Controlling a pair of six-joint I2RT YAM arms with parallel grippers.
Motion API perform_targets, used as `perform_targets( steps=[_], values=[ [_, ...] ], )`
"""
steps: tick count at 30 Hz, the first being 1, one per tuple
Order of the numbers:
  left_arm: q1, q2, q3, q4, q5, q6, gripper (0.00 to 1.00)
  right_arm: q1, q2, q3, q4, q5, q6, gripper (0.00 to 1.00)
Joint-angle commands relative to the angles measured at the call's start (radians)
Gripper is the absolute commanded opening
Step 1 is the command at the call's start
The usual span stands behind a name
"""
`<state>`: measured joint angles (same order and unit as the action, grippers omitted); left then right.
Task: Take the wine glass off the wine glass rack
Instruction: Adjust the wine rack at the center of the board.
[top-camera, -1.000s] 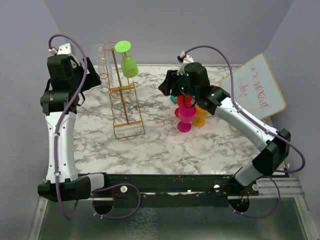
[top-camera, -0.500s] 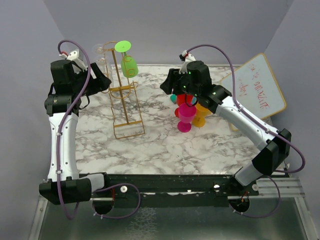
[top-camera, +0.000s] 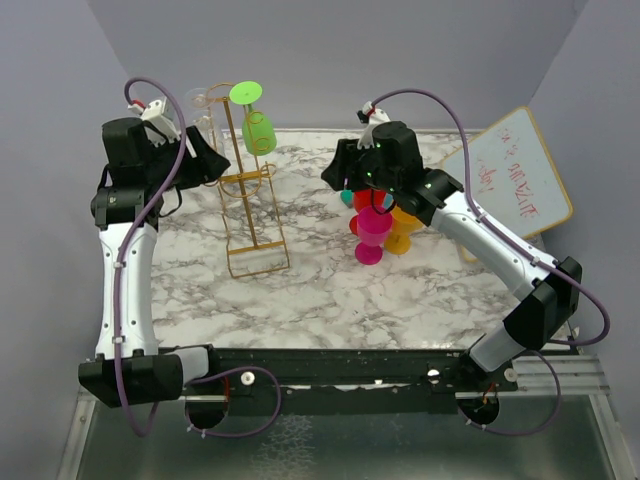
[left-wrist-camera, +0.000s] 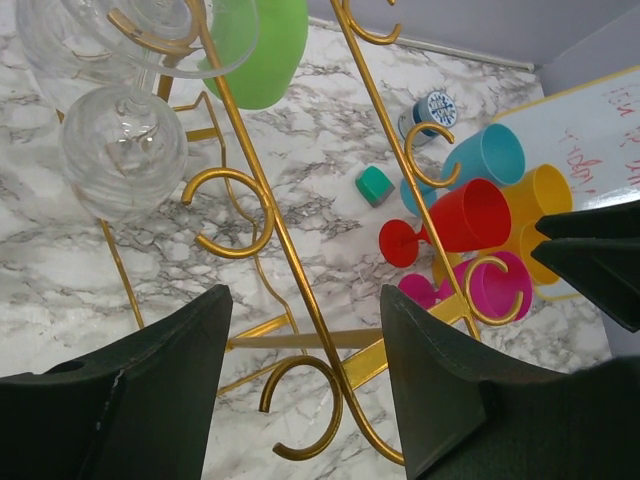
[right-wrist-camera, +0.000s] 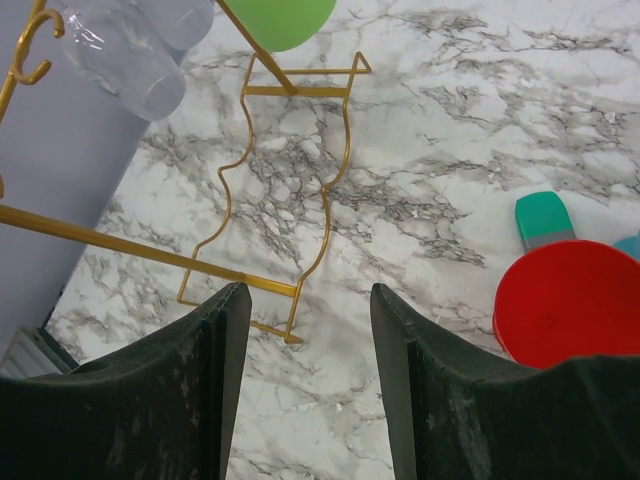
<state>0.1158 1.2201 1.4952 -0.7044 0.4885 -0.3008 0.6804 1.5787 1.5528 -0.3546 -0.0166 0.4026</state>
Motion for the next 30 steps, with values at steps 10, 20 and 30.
perform_targets(
  steps=[10,20,30],
  values=[
    [0.005,0.057,0.027,0.023,0.099,0.044,0.52,-0.003,0.006,0.023,-0.04,0.005,-0.018,0.57],
    [0.005,0.066,0.027,0.026,0.122,0.075,0.42,-0.004,-0.019,0.027,-0.04,0.012,-0.021,0.57],
    [0.005,0.048,0.025,0.011,0.105,0.118,0.15,-0.006,-0.014,0.078,-0.041,-0.043,-0.052,0.59]
  ],
)
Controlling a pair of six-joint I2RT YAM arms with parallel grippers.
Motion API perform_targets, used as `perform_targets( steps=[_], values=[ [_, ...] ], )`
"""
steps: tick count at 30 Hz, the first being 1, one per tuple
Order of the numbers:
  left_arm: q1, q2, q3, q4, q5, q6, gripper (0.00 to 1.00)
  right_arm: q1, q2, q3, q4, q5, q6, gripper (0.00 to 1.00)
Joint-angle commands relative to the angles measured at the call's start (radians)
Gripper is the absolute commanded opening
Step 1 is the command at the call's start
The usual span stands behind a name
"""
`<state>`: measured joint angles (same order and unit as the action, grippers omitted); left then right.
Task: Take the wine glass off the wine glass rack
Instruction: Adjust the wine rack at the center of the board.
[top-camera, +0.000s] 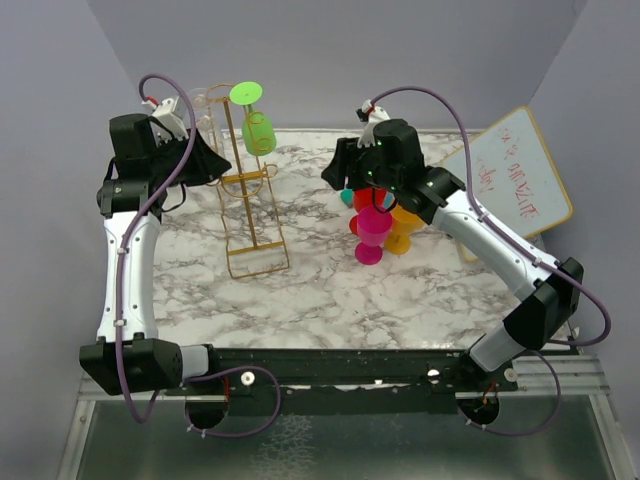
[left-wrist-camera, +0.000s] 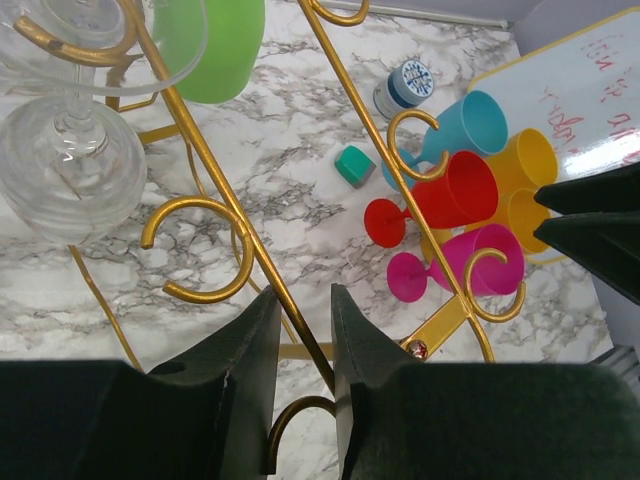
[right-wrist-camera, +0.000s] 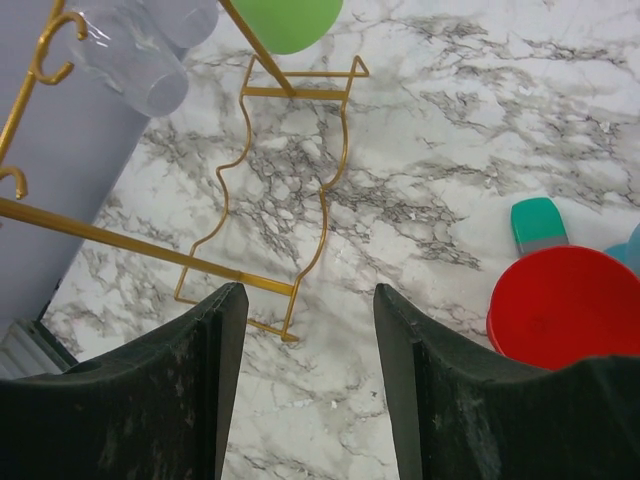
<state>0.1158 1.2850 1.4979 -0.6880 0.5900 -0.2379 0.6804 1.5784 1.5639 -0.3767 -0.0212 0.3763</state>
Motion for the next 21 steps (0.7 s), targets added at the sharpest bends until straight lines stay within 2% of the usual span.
perform_targets(
  steps=[1,6,21],
  values=[
    [0.005,-0.016,0.024,-0.009,0.011,0.062,0.12,-0.009,-0.008,0.077,-0.02,-0.044,-0.026,0.59],
    [0.005,-0.009,0.033,-0.031,0.035,0.097,0.0,-0.038,0.018,0.123,-0.008,-0.111,-0.002,0.59],
    [0.005,0.017,0.016,-0.031,0.33,0.188,0.0,-0.129,0.065,0.168,0.033,-0.257,0.068,0.59]
  ],
)
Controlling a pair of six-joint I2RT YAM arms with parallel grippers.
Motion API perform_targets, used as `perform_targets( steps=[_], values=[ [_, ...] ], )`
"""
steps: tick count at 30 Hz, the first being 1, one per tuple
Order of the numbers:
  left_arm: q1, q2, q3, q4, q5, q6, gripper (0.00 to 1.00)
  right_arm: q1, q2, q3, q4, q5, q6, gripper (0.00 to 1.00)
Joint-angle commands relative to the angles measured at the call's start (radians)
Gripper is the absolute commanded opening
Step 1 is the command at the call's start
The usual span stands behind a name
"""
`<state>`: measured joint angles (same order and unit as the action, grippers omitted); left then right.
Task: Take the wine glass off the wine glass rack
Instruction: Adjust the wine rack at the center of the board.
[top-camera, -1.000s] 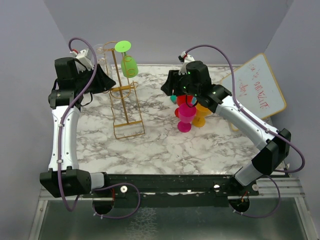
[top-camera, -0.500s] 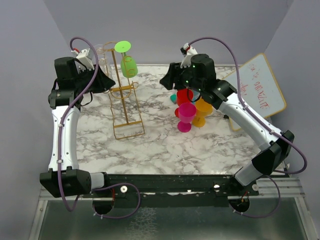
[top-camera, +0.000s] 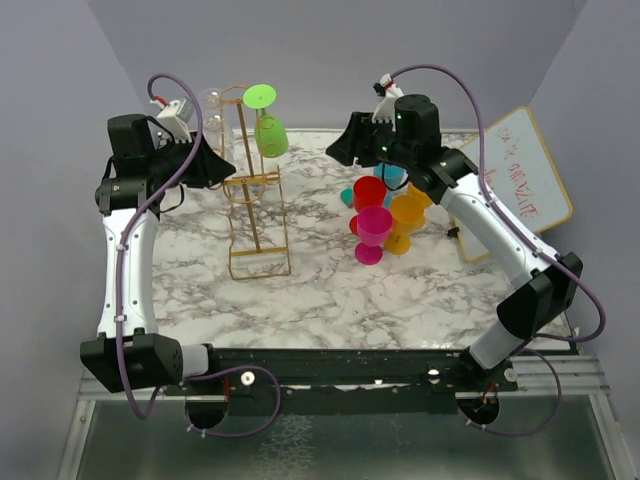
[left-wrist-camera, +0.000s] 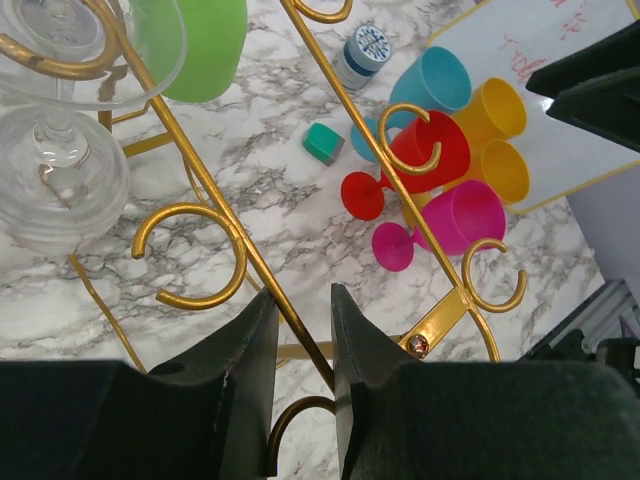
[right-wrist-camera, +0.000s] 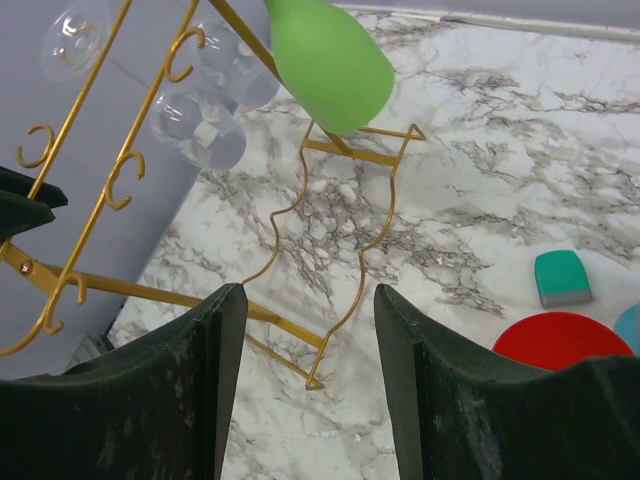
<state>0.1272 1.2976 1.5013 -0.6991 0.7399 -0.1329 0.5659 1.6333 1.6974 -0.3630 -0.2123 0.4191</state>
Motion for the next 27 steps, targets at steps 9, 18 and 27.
perform_targets(
  steps=[9,18,27],
  values=[
    [-0.007,0.019,0.024,-0.019,0.268,0.118,0.0,-0.098,0.033,0.029,0.13,-0.219,0.19,0.6],
    [-0.007,0.049,0.036,-0.019,0.343,0.168,0.0,-0.156,0.159,0.102,0.29,-0.376,0.403,0.6],
    [-0.008,0.077,0.062,-0.019,0.365,0.196,0.0,-0.156,0.319,0.284,0.288,-0.309,0.511,0.61]
  ],
)
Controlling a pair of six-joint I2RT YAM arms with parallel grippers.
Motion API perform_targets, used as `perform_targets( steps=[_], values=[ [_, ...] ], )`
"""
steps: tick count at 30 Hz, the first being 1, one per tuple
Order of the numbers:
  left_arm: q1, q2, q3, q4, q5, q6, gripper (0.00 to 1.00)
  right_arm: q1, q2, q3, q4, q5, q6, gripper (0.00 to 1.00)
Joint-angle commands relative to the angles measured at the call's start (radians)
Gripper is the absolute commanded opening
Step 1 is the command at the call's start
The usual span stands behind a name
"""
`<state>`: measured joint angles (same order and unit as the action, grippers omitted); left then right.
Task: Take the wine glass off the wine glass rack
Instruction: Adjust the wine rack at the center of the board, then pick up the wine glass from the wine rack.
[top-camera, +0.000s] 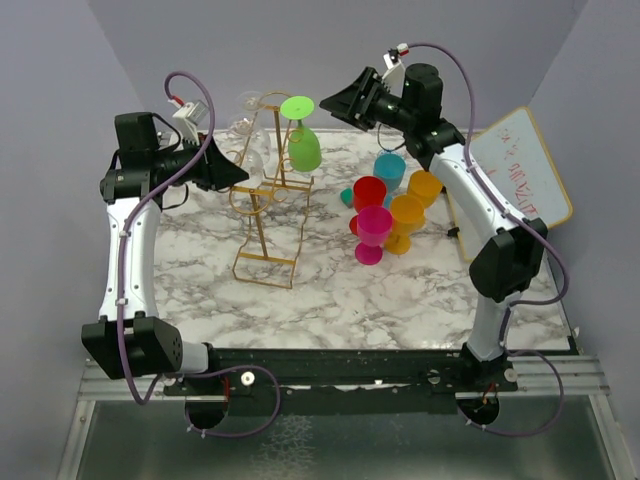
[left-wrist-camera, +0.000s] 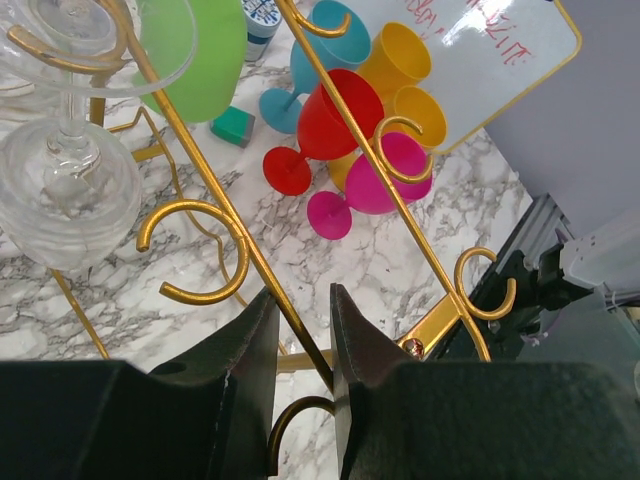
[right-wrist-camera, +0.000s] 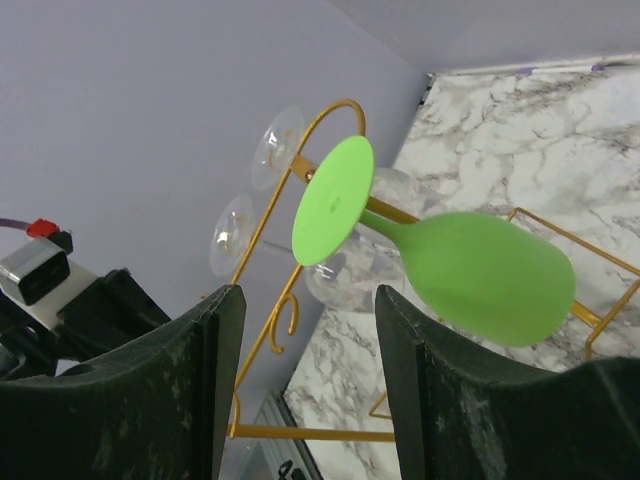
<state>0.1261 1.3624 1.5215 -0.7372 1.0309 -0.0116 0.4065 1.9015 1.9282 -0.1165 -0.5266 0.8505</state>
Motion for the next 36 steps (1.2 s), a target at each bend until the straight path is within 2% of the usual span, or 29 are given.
perform_targets(
  steps=[1,5,11,18,22,32,36],
  values=[
    [-0.006,0.013,0.046,0.018,0.075,0.077,0.0,0.003,0.064,0.062,0.047,0.009,0.091,0.6],
    [-0.006,0.029,0.065,0.02,0.081,0.087,0.0,0.005,0.122,0.139,0.03,0.01,0.112,0.6],
    [-0.005,0.055,0.088,0.018,0.084,0.098,0.0,0.015,0.187,0.226,0.012,-0.021,0.132,0.54],
    [-0.006,0.063,0.095,0.018,0.081,0.102,0.0,0.018,0.197,0.202,0.036,-0.023,0.16,0.51],
    [-0.006,0.055,0.082,0.018,0.059,0.11,0.0,0.02,0.224,0.23,0.027,-0.05,0.177,0.44],
    [-0.006,0.059,0.081,0.018,0.034,0.117,0.0,0.02,0.248,0.241,0.05,-0.072,0.205,0.43],
    [-0.007,0.062,0.079,0.018,0.03,0.116,0.0,0.021,0.255,0.249,0.086,-0.098,0.215,0.32]
  ],
)
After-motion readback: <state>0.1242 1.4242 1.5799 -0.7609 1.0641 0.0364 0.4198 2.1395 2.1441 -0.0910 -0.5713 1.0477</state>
